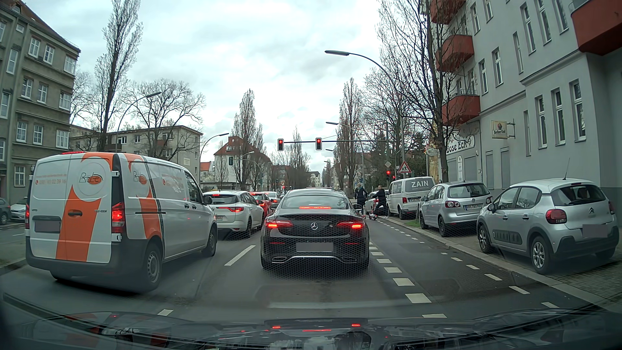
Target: Follow the waypoints while adhering to traffic rules and regulations
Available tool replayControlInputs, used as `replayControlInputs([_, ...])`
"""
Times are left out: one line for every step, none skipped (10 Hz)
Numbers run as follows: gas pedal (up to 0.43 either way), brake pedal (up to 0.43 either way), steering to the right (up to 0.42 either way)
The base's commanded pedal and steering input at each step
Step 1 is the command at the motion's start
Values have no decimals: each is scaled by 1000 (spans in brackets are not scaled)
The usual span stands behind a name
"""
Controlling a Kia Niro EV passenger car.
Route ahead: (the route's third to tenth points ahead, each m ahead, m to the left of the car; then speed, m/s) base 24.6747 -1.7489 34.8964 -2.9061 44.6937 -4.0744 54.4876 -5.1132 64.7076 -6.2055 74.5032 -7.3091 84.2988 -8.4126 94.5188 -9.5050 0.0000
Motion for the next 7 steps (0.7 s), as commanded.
replayControlInputs([0, 433, -3])
replayControlInputs([0, 433, -3])
replayControlInputs([0, 433, -3])
replayControlInputs([0, 433, -3])
replayControlInputs([0, 433, -3])
replayControlInputs([0, 433, -3])
replayControlInputs([0, 427, -3])
